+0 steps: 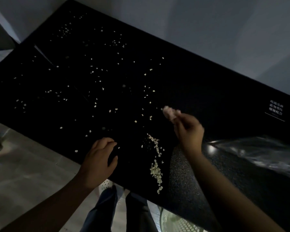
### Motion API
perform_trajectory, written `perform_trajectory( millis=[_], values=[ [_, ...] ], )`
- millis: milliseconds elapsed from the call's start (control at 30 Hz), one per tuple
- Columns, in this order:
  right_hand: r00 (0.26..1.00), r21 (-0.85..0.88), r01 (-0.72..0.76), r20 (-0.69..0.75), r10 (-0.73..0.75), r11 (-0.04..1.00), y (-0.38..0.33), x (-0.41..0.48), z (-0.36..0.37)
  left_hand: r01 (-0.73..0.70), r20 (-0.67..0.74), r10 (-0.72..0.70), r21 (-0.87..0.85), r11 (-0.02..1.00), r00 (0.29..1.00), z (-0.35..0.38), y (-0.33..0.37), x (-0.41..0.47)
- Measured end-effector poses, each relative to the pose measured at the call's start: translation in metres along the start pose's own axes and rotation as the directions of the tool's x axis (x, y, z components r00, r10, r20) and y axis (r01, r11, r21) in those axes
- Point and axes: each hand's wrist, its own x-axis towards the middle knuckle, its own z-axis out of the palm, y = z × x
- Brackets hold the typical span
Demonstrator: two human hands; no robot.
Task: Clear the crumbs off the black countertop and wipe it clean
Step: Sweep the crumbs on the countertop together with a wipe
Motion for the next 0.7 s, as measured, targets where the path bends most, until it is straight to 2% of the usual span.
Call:
perform_trajectory(
  millis=[133,267,367,467,533,633,700],
  values=[
    [0.999,-0.028,0.011,-0.034,-0.012,1.000,-0.008,0.052,0.000,0.009,0.002,-0.009,-0.018,1.000,1.000,-0.002,0.001,0.000],
    [0.998,-0.112,-0.066,0.005,0.067,0.992,0.003,0.078,0.018,0.019,0.023,-0.018,-0.053,0.998,1.000,-0.004,0.002,0.001],
    [0.999,-0.172,-0.007,0.038,0.014,0.985,0.009,0.067,0.034,0.016,0.025,-0.014,-0.059,0.998,1.000,-0.004,0.001,0.001],
    [0.970,-0.185,0.190,0.188,-0.155,0.964,0.009,0.034,0.044,0.024,0.025,-0.023,-0.065,0.998,0.999,-0.005,0.001,0.001],
    [0.934,-0.184,0.255,0.300,-0.193,0.949,0.012,0.009,0.045,0.026,0.022,-0.024,-0.075,0.997,0.999,-0.005,0.001,0.001],
    [0.882,-0.102,0.218,0.447,-0.151,0.971,0.013,-0.018,0.042,0.019,0.019,-0.018,-0.073,0.997,1.000,-0.005,0.001,0.001],
    [0.880,-0.048,0.176,0.456,-0.135,0.983,0.006,-0.025,0.040,0.020,0.022,-0.018,-0.070,0.997,1.000,-0.006,0.001,0.001]
  ],
)
